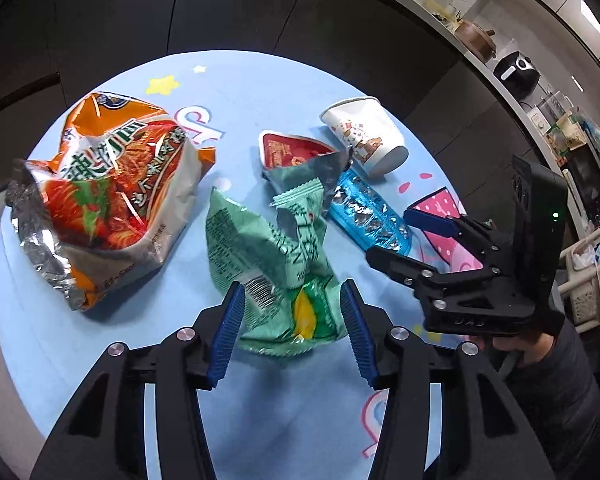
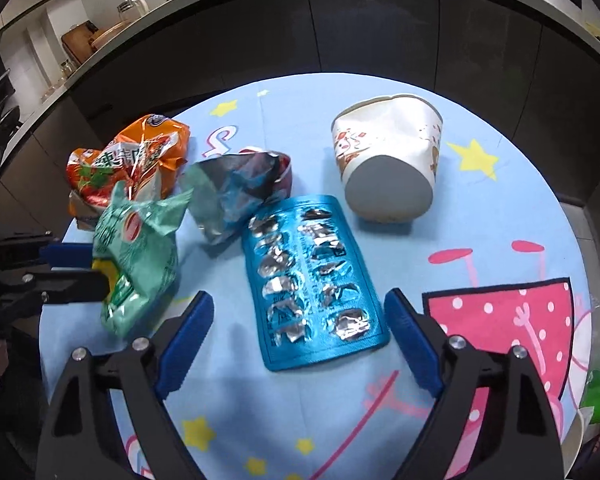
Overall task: Collect trash
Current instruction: 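Grasp the green snack bag with the left tool while the right tool grasps the blue blister pack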
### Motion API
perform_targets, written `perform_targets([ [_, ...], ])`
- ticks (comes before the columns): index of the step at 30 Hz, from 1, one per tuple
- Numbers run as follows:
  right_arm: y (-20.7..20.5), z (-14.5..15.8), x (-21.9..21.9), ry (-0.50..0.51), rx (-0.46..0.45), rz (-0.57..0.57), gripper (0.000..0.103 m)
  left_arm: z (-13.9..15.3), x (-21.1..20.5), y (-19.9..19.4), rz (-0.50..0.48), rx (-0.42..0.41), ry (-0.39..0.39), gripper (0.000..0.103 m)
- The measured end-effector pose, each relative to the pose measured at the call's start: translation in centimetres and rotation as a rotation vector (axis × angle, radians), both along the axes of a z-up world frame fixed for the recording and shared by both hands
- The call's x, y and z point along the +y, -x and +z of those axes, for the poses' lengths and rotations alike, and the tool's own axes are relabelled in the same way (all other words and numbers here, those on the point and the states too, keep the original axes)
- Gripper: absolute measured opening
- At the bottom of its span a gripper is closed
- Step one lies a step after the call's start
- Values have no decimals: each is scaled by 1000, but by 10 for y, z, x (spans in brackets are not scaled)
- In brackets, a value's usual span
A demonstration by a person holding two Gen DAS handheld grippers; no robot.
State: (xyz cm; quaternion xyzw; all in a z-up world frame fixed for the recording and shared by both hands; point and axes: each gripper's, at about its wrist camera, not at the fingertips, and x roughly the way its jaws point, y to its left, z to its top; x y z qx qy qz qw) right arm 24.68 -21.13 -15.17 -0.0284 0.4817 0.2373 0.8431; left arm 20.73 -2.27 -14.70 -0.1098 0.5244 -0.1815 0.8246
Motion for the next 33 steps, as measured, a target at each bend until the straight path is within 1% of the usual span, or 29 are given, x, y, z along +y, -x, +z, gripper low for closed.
perform_targets([
  [4,-7,-4,9,43,-22,3,87,-7,-6,-7,3,22,12,47],
  [6,-6,-4,10,54,-34,4,87,-10,-9,-7,-7,27,5,46],
  [7,-5,-4,10,52,-42,4,87,-12,-10,-6,-12,28,1,44],
  [8,-5,-2,9,51,-57,2,87,-14,-12,-5,-20,33,-1,39],
  [11,-9,2,12,68,-85,23,91,-19,-12,-5,-20,45,-5,38],
  [15,-17,-3,21,89,-60,94,93,-22,-9,-6,-6,55,1,38],
  [18,-13,-8,24,105,-45,114,93,-22,-8,-6,-3,53,-3,38],
  [21,-7,-9,28,110,-52,119,86,-21,-9,-6,-4,49,-9,38],
  [23,-3,-8,27,129,-65,107,78,-21,-9,-6,-4,50,-9,38],
  [24,-2,-8,27,131,-65,99,77,-21,-9,-6,-4,51,-9,38],
  [26,0,-7,27,133,-68,90,72,-21,-9,-6,-2,52,-8,38],
  [29,7,-5,24,132,-71,88,68,-21,-8,-7,0,52,-6,37],
  [33,18,-2,24,117,-64,69,66,-21,-7,-8,4,54,-7,33],
])
